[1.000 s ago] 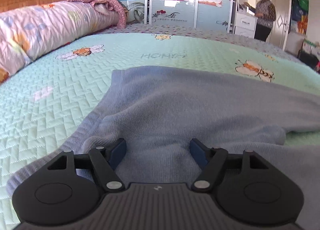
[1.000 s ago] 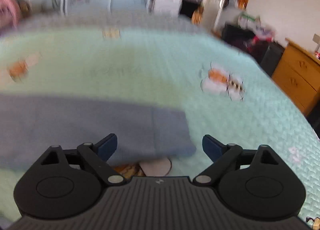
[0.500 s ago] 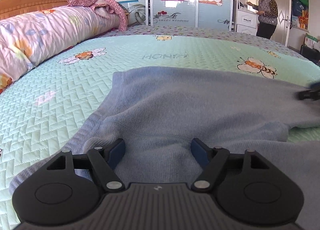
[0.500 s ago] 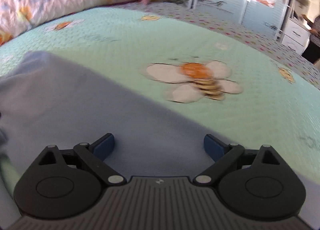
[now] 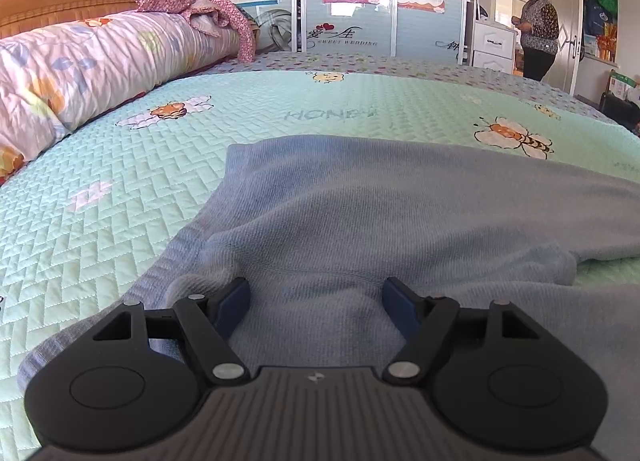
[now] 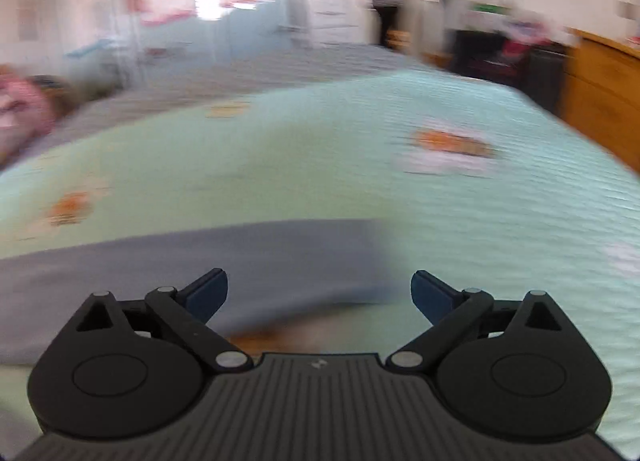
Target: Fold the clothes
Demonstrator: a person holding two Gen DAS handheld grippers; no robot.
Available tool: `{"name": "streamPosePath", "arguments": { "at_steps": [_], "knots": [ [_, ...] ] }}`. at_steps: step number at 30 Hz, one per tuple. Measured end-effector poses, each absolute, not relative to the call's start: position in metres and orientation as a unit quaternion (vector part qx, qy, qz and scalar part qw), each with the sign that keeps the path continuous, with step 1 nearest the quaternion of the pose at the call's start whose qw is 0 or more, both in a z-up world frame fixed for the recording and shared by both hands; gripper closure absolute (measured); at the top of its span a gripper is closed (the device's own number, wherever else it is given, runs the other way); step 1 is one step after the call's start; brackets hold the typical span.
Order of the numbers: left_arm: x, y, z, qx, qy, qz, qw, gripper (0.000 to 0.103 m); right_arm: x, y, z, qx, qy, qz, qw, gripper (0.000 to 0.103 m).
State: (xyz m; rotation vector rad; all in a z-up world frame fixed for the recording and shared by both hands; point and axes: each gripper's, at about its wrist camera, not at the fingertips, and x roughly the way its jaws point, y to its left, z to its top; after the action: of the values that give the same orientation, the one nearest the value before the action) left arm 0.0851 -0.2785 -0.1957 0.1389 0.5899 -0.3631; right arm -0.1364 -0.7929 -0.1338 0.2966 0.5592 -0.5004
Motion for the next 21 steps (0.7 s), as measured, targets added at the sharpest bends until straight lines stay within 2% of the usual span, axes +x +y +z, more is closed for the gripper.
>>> {"name": "streamPosePath", "arguments": {
  "at_steps": [8, 11, 17, 21],
  "knots": [
    [0.085, -0.278, -0.196, 0.068, 0.289, -0.177, 0.938, 0.026, 0.008, -0.672, -0.143, 0.090, 0.319, -0.116, 0.936, 0.005],
    [0.086, -0.276, -0.196, 0.061, 0.290, -0.179, 0.938, 0.026, 0.033, -0.679, -0.159, 0.054, 0.364, -0.114, 0.923, 0.005],
    [0.085, -0.271, -0.198, 0.044, 0.283, -0.186, 0.940, 0.026, -0.012, -0.684, -0.139, 0.020, 0.356, -0.103, 0.929, 0.005],
    [0.086, -0.270, -0.197, 0.038, 0.285, -0.189, 0.939, 0.026, 0.003, -0.675, -0.123, 0.011, 0.331, -0.076, 0.940, 0.004]
  ]
}}
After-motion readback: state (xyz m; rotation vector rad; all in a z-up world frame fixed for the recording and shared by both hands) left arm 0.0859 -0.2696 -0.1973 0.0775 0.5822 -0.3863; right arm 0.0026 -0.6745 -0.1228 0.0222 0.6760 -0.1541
